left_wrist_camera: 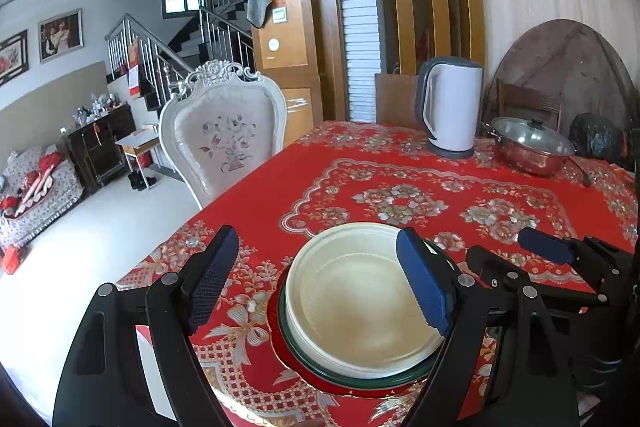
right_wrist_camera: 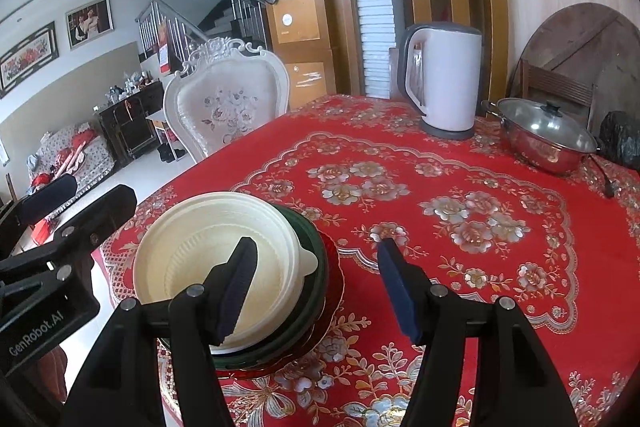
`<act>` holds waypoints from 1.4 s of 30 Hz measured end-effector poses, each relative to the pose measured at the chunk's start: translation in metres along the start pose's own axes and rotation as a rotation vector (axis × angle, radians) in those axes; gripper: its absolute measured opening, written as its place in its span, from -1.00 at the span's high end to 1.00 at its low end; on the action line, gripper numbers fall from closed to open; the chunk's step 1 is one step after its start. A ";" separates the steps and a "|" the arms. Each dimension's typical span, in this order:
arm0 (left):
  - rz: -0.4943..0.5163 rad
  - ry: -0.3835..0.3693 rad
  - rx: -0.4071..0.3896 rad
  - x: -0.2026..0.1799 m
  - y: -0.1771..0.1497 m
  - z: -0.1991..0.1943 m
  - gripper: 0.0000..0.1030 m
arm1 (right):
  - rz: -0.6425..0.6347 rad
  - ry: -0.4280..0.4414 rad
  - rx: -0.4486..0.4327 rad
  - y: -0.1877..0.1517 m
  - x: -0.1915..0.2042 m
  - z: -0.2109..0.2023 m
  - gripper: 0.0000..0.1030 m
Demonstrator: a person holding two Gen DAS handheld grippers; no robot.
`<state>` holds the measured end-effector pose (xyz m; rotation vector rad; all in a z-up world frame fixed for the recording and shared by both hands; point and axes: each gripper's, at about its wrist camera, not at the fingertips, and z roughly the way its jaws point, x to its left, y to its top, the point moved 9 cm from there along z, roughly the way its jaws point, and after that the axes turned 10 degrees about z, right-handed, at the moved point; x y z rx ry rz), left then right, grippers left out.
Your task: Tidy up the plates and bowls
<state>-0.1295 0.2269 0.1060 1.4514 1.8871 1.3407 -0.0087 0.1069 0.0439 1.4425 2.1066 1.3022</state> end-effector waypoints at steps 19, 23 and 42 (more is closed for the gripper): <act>-0.038 -0.005 0.056 0.006 -0.015 0.015 -0.60 | -0.015 -0.004 0.028 -0.007 0.005 0.004 -0.22; -0.049 -0.013 0.063 0.008 -0.017 0.017 -0.60 | -0.022 -0.008 0.039 -0.009 0.006 0.007 -0.22; -0.048 -0.016 0.038 0.008 -0.016 0.017 -0.59 | -0.018 -0.006 0.057 -0.012 0.006 0.008 -0.22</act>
